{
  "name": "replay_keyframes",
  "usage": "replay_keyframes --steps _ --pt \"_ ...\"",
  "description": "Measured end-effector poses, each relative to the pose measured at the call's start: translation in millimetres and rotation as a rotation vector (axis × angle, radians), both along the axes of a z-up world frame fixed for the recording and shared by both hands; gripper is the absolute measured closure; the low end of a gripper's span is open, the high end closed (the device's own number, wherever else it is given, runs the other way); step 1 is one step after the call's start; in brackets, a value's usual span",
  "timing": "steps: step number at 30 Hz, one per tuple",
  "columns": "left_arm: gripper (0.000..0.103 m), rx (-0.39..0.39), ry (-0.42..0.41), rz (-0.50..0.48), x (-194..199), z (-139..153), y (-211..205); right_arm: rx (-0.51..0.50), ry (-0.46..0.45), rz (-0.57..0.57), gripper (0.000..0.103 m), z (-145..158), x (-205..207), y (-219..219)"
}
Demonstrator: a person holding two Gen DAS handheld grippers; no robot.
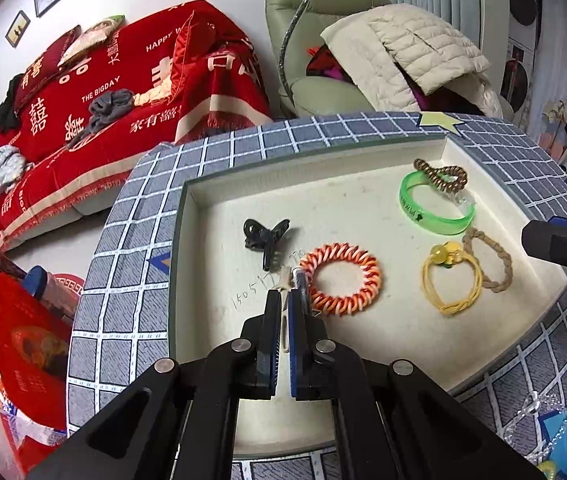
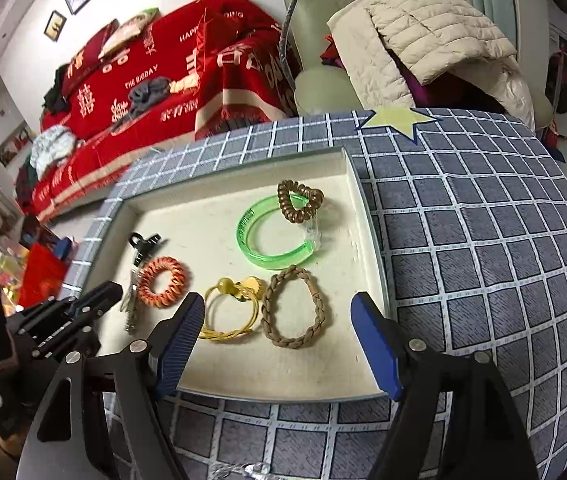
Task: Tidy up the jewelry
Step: 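Open the left tool to drop the beige hair clip into the tray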
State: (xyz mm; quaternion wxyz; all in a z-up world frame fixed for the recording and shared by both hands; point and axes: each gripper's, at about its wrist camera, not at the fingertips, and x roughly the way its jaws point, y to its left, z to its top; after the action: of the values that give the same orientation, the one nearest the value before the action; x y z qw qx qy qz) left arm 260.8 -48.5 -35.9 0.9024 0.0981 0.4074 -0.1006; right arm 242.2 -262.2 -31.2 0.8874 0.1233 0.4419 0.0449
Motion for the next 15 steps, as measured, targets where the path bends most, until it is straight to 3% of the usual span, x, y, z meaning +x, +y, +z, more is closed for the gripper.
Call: replay_keyframes --steps 15 --pt "0.079 -0.024 -0.009 0.005 -12.0 15.7 4.5 0.009 0.0 -0.001 0.024 6.2 -15.5 -2.5"
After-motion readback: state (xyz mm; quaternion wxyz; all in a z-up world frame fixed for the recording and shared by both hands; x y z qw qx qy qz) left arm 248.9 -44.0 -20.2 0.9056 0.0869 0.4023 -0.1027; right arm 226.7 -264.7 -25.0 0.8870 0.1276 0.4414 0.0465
